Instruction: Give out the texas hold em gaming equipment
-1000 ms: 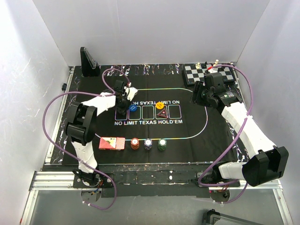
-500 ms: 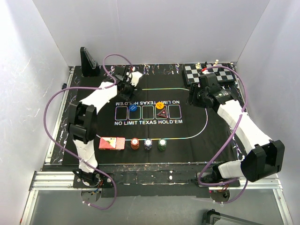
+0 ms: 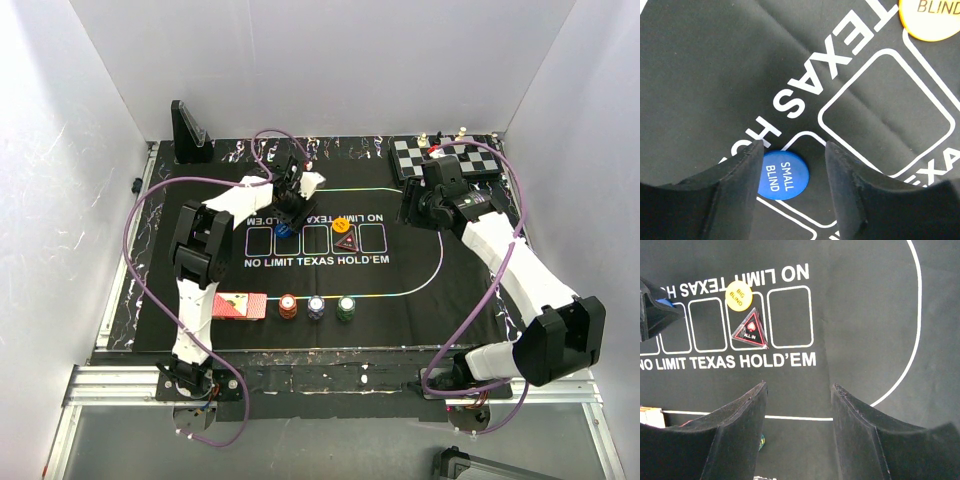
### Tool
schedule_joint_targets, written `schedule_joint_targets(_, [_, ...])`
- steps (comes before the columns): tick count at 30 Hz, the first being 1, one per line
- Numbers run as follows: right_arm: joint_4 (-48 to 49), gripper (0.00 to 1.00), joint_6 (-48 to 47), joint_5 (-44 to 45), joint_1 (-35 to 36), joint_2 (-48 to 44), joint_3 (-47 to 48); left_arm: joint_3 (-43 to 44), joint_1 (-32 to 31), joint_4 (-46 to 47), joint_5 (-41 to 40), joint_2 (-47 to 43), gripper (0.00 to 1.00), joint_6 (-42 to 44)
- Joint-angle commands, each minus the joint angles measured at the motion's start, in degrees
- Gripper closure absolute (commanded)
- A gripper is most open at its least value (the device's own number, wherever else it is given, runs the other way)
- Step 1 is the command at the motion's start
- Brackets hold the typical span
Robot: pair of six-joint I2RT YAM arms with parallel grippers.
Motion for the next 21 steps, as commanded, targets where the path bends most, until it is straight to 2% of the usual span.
schedule_joint_targets(1, [0.7,0.39,-0.1,0.6,0.4,0.6,2.6,-2.3,0.2,1.0,0.8,-4.3,0.52,1.9])
schedule_joint_targets(12, [0.8,0.40,0.0,1.0,0.7,0.2,2.2,-8.1,0.8,3.5,-1.3,-6.4,0.55,3.6])
schedule_joint_targets(21, [1.0,0.41,0.3,0.7,0.9,0.1,1.9,-18.2,4.8,6.1,-4.0,-12.2,0.55,9.0])
